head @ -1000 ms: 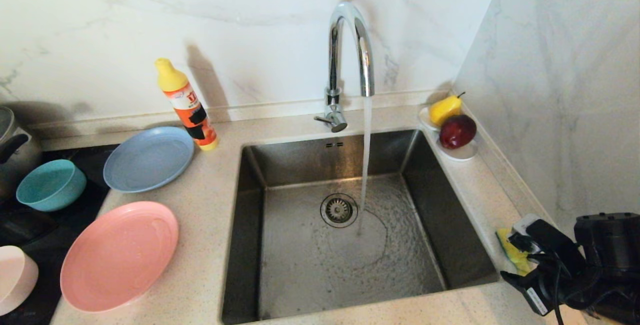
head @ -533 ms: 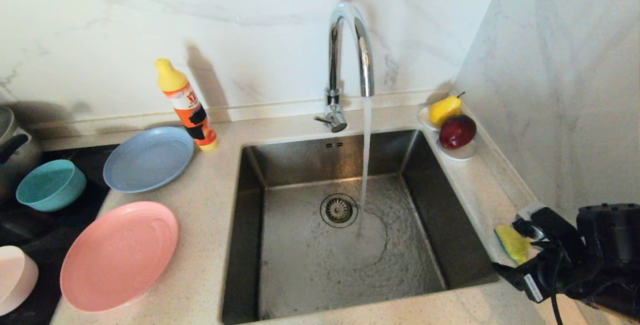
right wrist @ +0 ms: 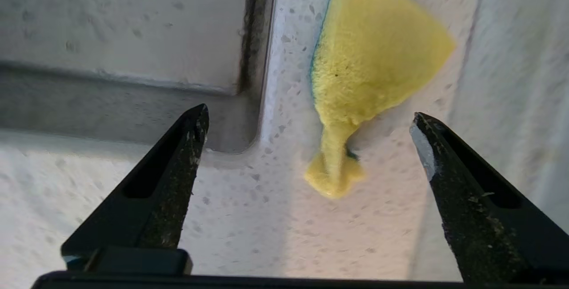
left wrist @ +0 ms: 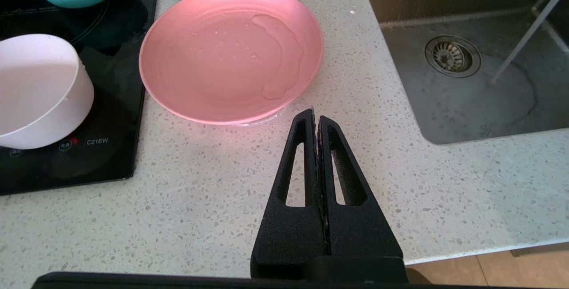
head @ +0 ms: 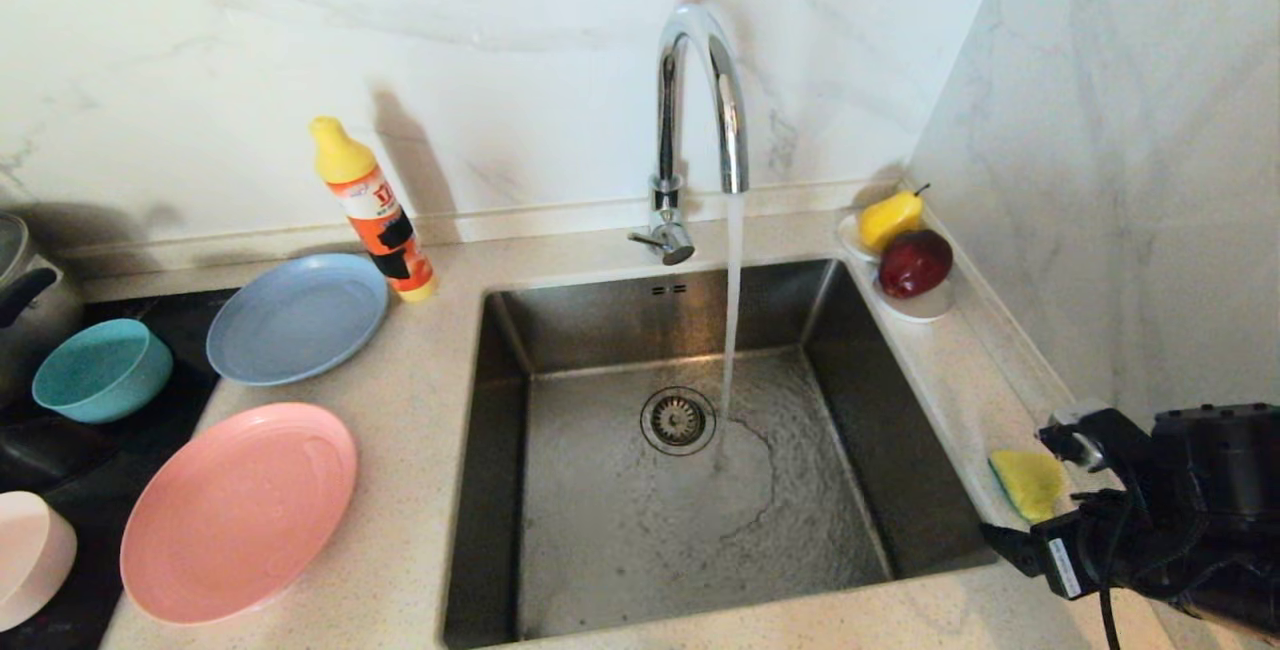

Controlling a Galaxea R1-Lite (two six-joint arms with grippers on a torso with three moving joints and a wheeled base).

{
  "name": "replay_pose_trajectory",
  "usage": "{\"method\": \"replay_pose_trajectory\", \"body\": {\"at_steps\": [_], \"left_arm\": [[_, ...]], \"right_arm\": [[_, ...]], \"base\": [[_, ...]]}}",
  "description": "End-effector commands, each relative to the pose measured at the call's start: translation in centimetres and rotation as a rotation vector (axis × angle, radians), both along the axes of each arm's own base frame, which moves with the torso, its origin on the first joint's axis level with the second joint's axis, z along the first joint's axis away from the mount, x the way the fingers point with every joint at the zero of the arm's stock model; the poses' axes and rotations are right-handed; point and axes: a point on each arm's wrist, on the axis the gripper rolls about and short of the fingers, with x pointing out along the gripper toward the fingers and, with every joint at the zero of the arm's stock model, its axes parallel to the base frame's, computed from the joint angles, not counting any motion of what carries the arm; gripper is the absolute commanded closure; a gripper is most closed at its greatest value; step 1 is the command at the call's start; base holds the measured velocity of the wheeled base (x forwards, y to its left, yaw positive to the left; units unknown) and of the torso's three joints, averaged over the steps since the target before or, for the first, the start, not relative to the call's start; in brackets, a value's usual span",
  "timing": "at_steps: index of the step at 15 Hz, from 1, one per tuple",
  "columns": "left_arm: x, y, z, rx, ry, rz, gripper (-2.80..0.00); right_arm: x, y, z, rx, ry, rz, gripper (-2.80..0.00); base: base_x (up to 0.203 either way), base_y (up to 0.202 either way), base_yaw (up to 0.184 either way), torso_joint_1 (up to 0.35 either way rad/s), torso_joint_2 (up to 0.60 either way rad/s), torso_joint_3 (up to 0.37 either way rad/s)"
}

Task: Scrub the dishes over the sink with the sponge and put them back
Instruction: Turn off the faucet

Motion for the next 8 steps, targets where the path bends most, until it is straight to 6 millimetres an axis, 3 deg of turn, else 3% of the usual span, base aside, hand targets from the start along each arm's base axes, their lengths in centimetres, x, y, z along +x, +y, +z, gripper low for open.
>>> {"method": "replay_pose_trajectory", "body": {"at_steps": [1, 8], "left_arm": [[0.00, 0.00, 0.00, 0.000, 0.000, 0.001, 0.00], [0.00, 0.00, 0.00, 0.000, 0.000, -0.002, 0.00]], "right_arm": [[0.48, 0.10, -0.51, 0.046, 0.023, -0.027, -2.80], [1.35, 0.40, -0.32, 0.167, 0.043, -0.049, -2.80]], "base": [[0.000, 0.000, 0.000, 0.000, 0.00, 0.000], [0.000, 0.000, 0.000, 0.000, 0.00, 0.000]]}}
